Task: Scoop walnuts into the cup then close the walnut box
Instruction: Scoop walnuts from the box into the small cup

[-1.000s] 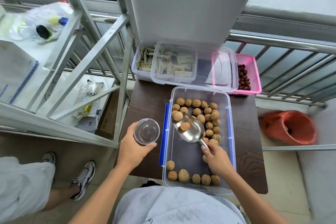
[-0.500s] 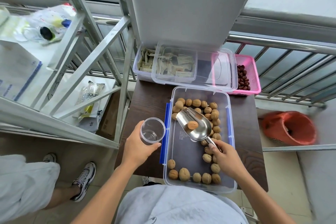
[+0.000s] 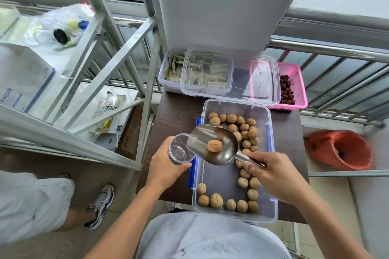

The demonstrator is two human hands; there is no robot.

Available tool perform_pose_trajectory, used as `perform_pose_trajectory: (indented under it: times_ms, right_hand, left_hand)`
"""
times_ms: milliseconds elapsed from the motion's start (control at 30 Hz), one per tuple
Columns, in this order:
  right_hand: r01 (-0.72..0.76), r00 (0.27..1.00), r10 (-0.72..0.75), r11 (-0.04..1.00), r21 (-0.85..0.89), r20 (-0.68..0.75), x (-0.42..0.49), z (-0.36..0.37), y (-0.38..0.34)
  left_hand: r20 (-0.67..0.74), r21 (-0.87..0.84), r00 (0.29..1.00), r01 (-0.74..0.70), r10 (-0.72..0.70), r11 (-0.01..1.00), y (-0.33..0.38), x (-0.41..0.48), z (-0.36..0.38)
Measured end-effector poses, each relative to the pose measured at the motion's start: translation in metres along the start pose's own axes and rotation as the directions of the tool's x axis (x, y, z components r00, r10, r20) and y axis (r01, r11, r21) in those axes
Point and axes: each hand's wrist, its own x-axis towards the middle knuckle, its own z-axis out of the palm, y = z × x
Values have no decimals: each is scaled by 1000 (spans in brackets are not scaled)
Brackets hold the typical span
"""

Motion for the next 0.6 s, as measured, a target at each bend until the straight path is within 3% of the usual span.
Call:
perform_pose_trajectory:
  times_ms: [300, 433, 600]
  right_hand:
    - [-4, 998, 25, 951, -308, 62, 3, -22, -48]
    - [2, 998, 15, 970, -245, 66, 1, -23, -39]
    - [-179, 983, 179, 984, -12, 24, 2, -24, -3]
  left_hand:
    - [-1, -27, 999, -42, 42, 999, -3, 0, 5]
    - [-2, -21, 999, -43, 43, 999, -3, 1, 5]
    - [-22, -11, 1000, -9, 9, 1000, -10, 1, 7]
